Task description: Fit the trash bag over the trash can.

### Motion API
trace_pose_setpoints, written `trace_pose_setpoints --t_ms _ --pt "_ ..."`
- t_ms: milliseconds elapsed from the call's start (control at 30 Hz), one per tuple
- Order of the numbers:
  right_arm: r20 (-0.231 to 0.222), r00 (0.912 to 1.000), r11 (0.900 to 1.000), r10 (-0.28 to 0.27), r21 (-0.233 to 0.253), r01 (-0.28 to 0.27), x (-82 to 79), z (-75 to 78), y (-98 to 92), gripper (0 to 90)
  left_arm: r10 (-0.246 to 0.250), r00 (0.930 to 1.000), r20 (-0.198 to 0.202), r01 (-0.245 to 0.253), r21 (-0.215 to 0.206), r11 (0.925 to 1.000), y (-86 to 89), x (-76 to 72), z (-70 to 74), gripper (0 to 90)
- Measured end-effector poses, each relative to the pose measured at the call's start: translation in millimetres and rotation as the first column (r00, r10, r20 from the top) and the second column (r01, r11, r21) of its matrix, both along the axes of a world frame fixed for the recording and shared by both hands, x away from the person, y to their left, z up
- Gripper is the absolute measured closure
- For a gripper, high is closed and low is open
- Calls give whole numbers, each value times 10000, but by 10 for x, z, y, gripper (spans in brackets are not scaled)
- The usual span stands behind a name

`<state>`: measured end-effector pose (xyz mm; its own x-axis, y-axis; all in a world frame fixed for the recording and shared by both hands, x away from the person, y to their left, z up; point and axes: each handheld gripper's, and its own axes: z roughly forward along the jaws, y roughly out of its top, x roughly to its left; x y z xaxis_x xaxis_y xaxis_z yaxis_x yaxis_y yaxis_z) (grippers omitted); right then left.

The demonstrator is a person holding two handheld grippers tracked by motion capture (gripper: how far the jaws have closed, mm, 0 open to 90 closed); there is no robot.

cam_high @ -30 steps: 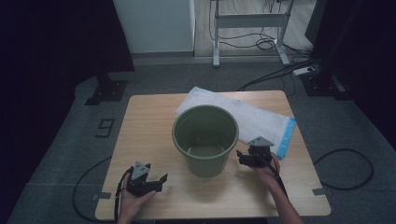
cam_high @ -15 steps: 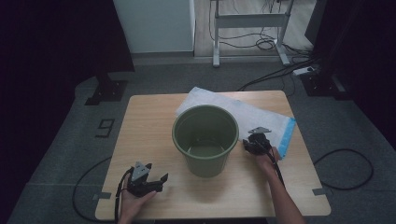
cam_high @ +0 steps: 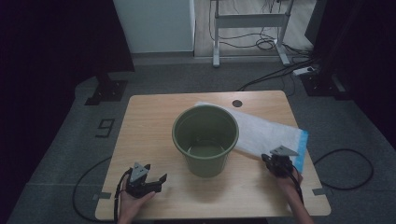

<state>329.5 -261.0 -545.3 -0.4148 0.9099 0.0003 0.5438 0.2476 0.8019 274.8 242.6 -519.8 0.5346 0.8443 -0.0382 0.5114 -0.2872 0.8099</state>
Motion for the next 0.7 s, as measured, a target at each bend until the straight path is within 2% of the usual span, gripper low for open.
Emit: trace_pose_setpoints --t_ms 167,233,300,367,433,600,633,667,700 --pt "-217 9997 9995 -142 290 149 -502 -56 -287 889 -64 9999 -96 65 125 9999 -34 1 -21 185" --pt "-305 9992 9982 -256 532 272 -627 -75 -373 888 -101 9999 -135 103 199 9997 -47 11 -31 186" --pt "-402 9985 9981 -365 484 385 -702 -93 -424 888 -113 9998 -154 117 262 9996 -55 13 -38 186" --pt "-365 9986 9983 -376 441 392 -740 -116 -447 882 -172 9997 -146 176 257 9995 -51 6 -39 185" --pt "-413 9981 9982 -465 371 480 -745 -106 -447 832 -144 9998 -143 147 244 9996 -44 0 -37 185" --pt "-23 9992 9991 -395 -140 394 -693 -49 -267 511 -65 9998 -174 68 176 9998 -22 4 -37 185" --pt "76 9993 9989 -376 -268 378 -659 -27 -202 470 -70 9998 -198 74 183 9998 -26 7 -42 186" --pt "76 9993 9989 -376 -268 378 -659 -27 -202 470 -70 9998 -198 74 183 9998 -26 7 -42 185" --pt "315 9988 9981 -388 -464 402 -562 17 -45 408 -91 9998 -201 95 185 9998 -30 6 -44 185"
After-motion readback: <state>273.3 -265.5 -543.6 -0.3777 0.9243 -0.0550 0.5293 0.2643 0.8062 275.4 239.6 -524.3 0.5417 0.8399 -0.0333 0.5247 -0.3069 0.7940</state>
